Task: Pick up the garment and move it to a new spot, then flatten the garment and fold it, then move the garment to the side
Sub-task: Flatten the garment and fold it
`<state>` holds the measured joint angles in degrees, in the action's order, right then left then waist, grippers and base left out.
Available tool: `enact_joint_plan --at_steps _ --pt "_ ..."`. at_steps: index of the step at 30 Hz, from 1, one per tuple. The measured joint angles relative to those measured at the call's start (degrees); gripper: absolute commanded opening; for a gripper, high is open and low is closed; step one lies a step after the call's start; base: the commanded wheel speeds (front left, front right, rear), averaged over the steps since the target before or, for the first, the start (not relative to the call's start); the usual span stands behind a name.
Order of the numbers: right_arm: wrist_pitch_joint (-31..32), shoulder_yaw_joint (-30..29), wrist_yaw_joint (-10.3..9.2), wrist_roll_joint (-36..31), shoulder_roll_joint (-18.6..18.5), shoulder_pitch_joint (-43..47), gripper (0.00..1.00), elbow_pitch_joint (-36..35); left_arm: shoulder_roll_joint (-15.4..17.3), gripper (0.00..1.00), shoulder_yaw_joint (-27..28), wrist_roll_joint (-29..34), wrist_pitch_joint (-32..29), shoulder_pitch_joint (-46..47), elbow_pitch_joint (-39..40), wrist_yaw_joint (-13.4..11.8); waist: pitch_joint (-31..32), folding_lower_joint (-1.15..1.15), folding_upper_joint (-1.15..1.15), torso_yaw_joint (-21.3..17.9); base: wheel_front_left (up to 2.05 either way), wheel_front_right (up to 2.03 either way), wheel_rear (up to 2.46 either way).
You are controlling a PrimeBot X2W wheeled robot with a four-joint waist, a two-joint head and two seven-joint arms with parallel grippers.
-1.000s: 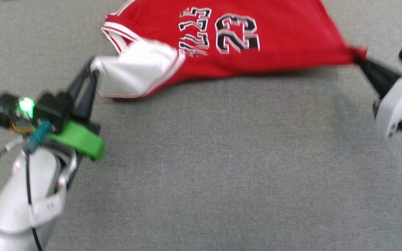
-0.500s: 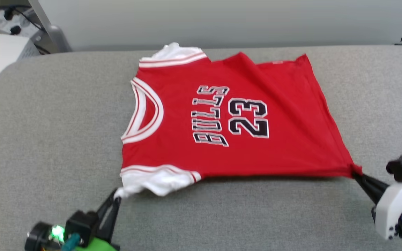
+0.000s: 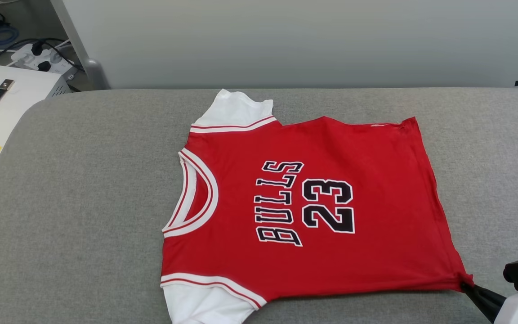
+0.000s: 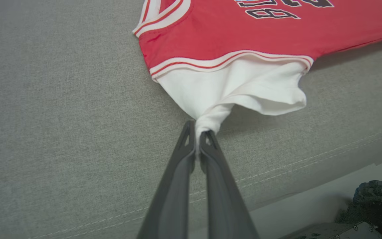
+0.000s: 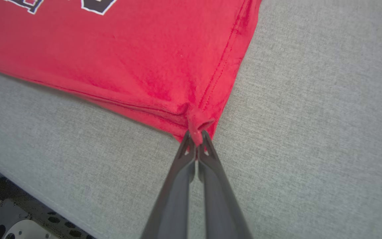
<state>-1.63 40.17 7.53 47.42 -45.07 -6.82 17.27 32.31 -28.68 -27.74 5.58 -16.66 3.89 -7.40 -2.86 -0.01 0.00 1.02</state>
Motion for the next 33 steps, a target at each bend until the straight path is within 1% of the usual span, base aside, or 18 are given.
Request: enact_joint_plan --at_steps 5,10,15,21,27,33 --pt "1.13 -3.46 0.00 -0.63 0.11 2.31 0.00 -2.02 -0.15 0.00 -0.27 0.05 0.27 0.52 -0.12 0.16 -0.23 0.00 0.00 0.01 0.00 0.00 0.00" --pt "2.63 -6.72 0.00 -1.90 1.21 2.27 0.00 -4.21 -0.05 0.00 -0.25 2.12 1.56 6.39 -1.54 1.21 -0.95 0.00 0.00 -0.10 0.00 0.00 0.00" --pt "4.24 -9.45 -0.01 -2.47 2.05 0.62 0.00 -5.86 -0.29 0.00 0.25 4.22 2.77 15.71 -3.93 3.42 -2.53 0.00 0.00 -0.32 0.00 0.00 0.00" --pt "5.61 -11.63 -0.01 -2.91 3.64 -4.09 0.00 -7.12 -0.14 0.00 1.11 5.54 4.38 26.50 -10.12 6.45 -6.10 0.00 0.00 -0.98 0.00 0.00 0.00" --pt "7.11 -12.02 -0.01 -2.80 4.63 -8.30 0.00 -6.57 -0.42 0.00 0.93 6.71 5.06 35.85 -16.88 9.50 -10.50 0.00 0.00 -1.59 0.00 0.00 0.00" --pt "8.01 -10.78 -0.01 -2.43 5.89 -13.83 0.00 -3.65 -2.45 0.00 -0.75 6.94 6.26 43.57 -26.47 12.67 -14.74 0.01 0.00 -2.13 0.00 0.00 0.00"
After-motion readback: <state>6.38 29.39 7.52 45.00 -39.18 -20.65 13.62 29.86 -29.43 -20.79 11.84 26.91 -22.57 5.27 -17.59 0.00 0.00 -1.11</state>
